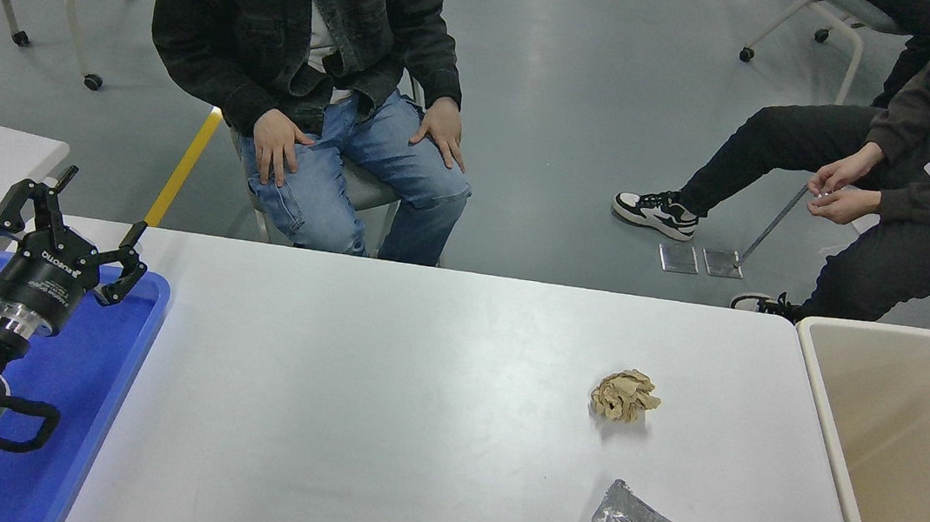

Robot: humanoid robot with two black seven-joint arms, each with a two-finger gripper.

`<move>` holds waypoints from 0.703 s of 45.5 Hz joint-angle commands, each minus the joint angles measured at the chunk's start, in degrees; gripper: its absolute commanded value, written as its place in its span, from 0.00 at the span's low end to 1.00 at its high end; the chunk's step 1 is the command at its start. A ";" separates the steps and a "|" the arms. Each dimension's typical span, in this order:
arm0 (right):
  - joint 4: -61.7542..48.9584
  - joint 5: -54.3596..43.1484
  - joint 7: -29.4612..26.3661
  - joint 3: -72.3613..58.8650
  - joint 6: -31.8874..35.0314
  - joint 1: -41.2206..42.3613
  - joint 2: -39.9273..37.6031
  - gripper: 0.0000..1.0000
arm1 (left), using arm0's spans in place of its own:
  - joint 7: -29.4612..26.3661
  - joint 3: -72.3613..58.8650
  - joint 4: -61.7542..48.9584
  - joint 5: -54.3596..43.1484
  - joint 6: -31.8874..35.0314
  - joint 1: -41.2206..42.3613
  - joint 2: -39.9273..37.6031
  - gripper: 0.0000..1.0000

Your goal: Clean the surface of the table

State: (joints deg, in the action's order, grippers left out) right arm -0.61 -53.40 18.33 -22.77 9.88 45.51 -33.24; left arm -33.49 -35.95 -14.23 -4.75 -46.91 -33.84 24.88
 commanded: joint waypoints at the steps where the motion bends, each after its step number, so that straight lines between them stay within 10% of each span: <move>1: 12.73 0.57 0.04 13.88 -0.21 2.48 -6.75 1.00 | 0.00 0.00 0.00 0.00 -0.03 0.00 0.00 1.00; 32: 27.68 31.41 0.21 42.37 3.39 -4.29 -10.71 1.00 | 0.00 0.00 0.00 0.00 0.06 0.00 0.00 1.00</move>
State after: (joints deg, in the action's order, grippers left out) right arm 22.81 -35.10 18.51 14.92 10.78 42.98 -43.18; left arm -33.49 -35.95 -14.24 -4.75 -46.92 -33.84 24.87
